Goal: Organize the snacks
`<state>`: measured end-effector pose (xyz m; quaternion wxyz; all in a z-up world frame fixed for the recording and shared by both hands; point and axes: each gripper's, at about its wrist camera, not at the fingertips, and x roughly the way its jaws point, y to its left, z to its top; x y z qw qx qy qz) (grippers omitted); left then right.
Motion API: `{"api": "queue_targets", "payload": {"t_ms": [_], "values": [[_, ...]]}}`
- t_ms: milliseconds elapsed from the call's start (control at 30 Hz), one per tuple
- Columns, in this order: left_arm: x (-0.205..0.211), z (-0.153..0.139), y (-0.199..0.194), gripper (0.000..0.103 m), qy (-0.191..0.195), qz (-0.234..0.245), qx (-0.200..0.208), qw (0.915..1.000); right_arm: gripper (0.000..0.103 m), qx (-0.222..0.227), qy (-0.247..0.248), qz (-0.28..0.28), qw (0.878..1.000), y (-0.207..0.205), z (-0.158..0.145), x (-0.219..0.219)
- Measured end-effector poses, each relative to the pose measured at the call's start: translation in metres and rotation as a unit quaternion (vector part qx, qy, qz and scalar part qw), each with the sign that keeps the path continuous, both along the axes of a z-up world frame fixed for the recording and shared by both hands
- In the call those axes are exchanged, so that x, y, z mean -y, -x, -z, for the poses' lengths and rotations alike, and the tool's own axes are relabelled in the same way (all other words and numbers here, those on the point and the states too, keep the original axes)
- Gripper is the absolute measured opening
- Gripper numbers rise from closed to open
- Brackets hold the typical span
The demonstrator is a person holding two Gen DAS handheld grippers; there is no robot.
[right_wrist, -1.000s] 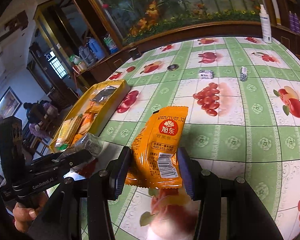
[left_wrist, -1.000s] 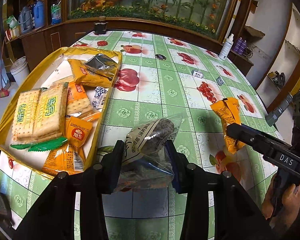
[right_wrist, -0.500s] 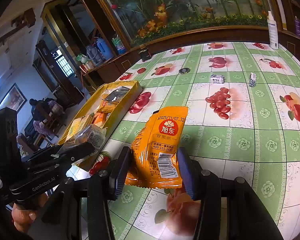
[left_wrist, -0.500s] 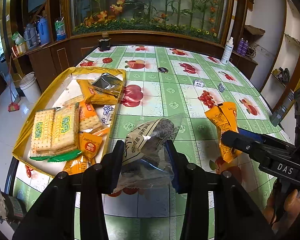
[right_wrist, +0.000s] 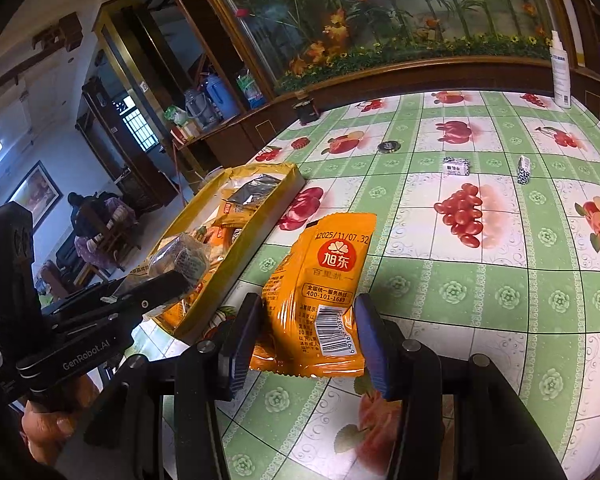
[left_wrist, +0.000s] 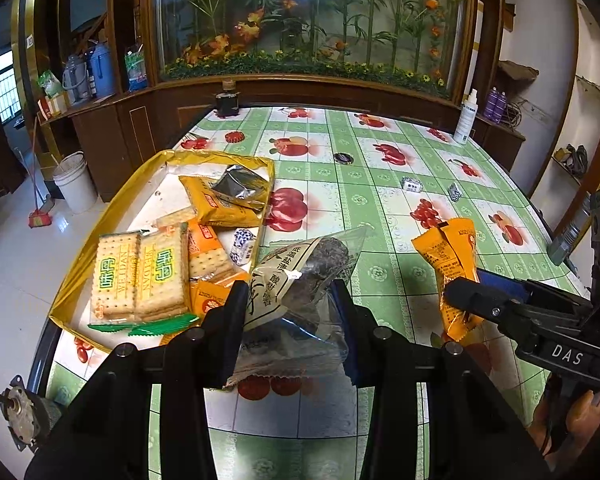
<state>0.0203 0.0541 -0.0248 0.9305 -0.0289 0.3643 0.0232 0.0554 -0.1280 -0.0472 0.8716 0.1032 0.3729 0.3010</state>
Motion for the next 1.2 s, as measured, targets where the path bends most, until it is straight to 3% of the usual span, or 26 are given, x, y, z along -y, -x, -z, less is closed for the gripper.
{"api": "queue_targets", "payload": {"t_ms": [333,600,1000,1200], "values": [[-0.016,-0.011,0.002,0.039,-0.017,-0.026,0.016,0.9994,0.049,0.012,-0.005,-0.015,1.000,0.000,-0.010,-0.014],[-0.046,-0.015,-0.002,0.039,-0.008,-0.055,0.021,0.9983,0.049,0.019,-0.008,-0.037,0.999,-0.011,-0.019,-0.040],[-0.118,-0.014,-0.034,0.039,0.035,-0.109,0.012,0.9934,0.049,0.022,-0.014,-0.091,0.996,-0.074,-0.023,-0.140],[-0.134,-0.006,-0.057,0.039,0.041,-0.119,0.003,0.9921,0.049,0.016,-0.008,-0.104,0.994,-0.110,-0.017,-0.183]]}}
